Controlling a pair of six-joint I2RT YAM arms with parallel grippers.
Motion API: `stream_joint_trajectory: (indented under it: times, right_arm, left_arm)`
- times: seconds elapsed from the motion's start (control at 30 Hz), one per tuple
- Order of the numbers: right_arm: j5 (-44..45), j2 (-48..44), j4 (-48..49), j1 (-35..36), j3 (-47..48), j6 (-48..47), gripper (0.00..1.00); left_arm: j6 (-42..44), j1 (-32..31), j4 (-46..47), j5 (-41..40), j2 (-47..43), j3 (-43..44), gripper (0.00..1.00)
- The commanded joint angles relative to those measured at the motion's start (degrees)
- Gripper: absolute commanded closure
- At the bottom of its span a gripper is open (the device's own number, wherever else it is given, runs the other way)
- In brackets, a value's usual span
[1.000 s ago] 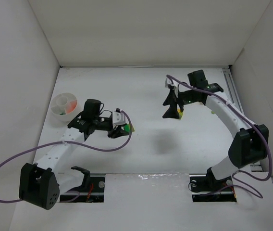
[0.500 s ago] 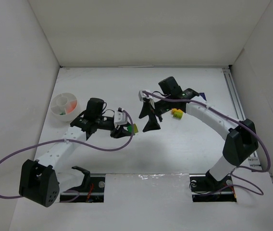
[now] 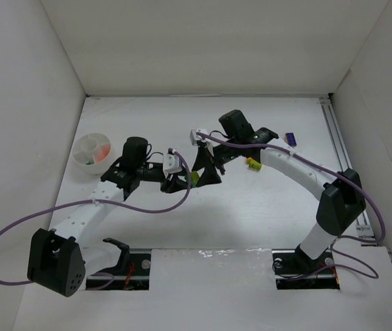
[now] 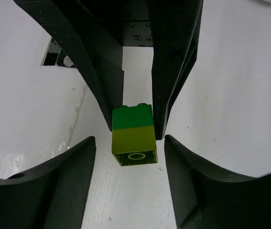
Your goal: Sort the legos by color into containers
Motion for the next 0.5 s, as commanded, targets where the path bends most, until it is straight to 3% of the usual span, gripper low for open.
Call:
stream_joint_trajectory:
  times: [0.0, 0.3, 0.47]
  right_arm:
    - [-0.8, 0.1, 3.0, 0.5, 2.4, 0.2, 0.38]
    - [0.9, -0.4, 3.6, 1.0, 1.9, 0.7, 0.85]
    - [0.9, -1.4, 3.0, -2.8, 0.8, 0.7, 0.92]
  left_arm:
    - [-2.4, -0.2, 4.5, 2.8, -0.3, 0.0, 1.0]
    - [-4.5, -0.2, 6.2, 2.2, -0.9, -1.1, 1.0]
    - [-5.2, -0.2, 6.2, 1.2, -1.9, -2.1, 1.0]
